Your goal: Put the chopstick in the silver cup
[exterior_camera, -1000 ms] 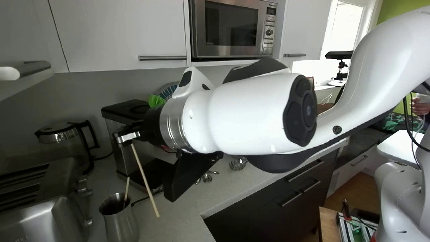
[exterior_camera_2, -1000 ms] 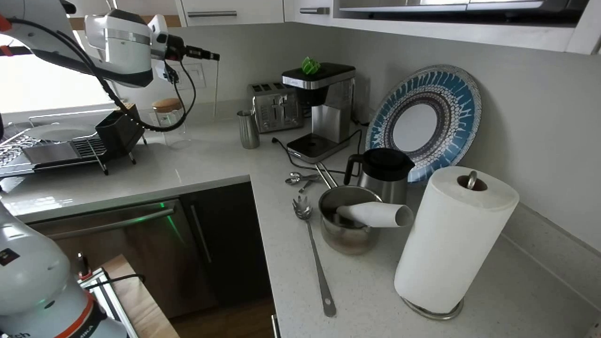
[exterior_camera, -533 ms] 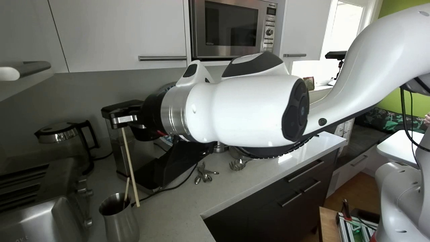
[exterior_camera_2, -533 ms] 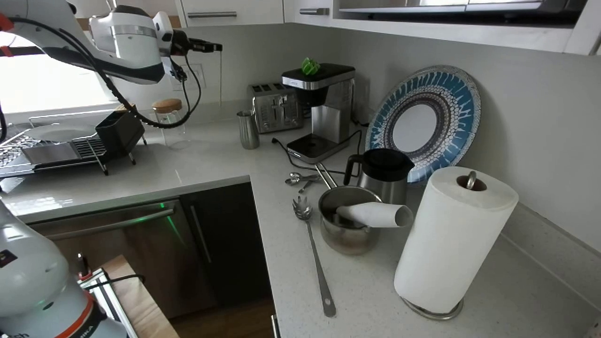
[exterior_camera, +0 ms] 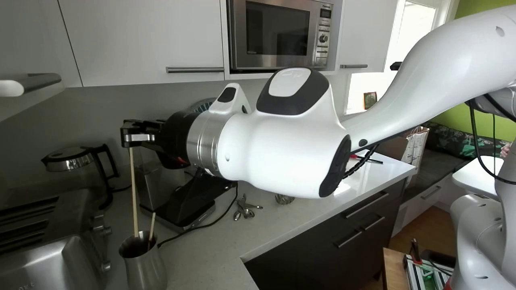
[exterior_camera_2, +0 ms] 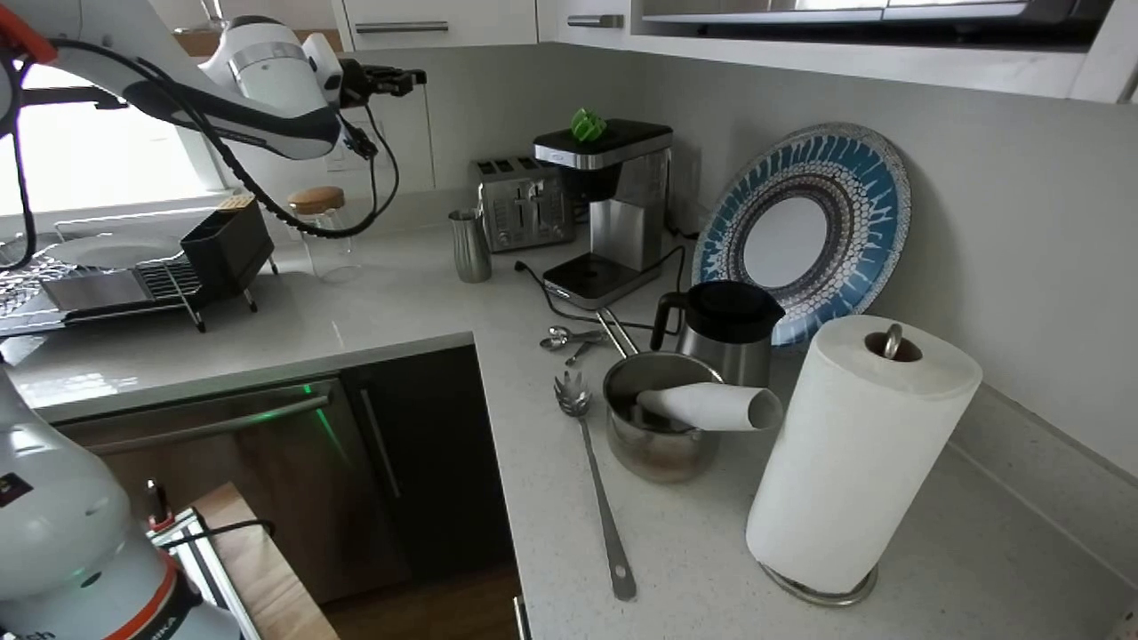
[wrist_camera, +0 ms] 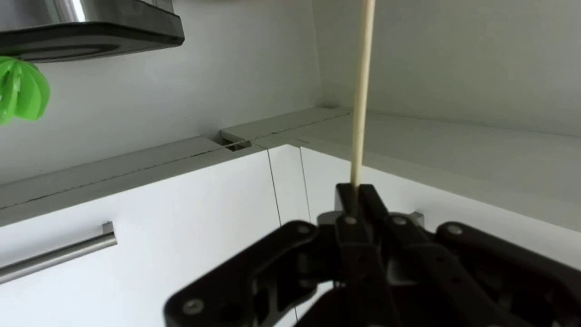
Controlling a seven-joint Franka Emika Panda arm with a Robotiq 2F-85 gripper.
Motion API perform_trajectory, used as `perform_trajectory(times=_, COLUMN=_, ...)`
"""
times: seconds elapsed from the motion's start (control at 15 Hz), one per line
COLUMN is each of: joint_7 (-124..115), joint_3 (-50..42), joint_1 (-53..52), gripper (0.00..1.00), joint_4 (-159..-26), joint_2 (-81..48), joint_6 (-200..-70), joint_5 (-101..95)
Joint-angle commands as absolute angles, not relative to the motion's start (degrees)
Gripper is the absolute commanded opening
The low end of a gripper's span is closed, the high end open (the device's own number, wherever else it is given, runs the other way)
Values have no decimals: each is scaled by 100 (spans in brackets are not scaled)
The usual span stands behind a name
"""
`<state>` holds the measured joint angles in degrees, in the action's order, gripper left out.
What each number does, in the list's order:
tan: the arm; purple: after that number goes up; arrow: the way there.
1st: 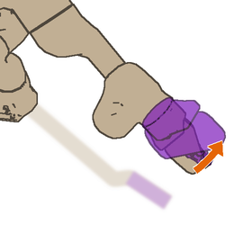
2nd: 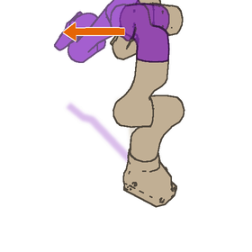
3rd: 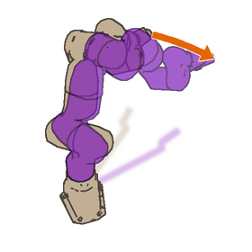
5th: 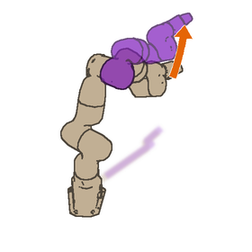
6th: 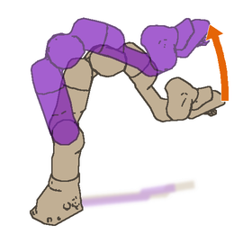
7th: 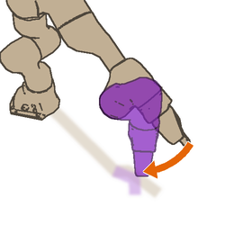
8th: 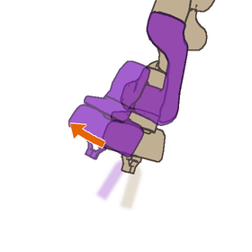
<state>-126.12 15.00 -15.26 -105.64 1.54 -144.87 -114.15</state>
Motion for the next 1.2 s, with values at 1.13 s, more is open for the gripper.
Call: perform_trajectory(times=1.13, joint_7=-13207, joint_3=1466, joint_1=-1455, gripper=39, joint_4=-10460, joint_2=-716, joint_6=-13897, joint_5=-11843)
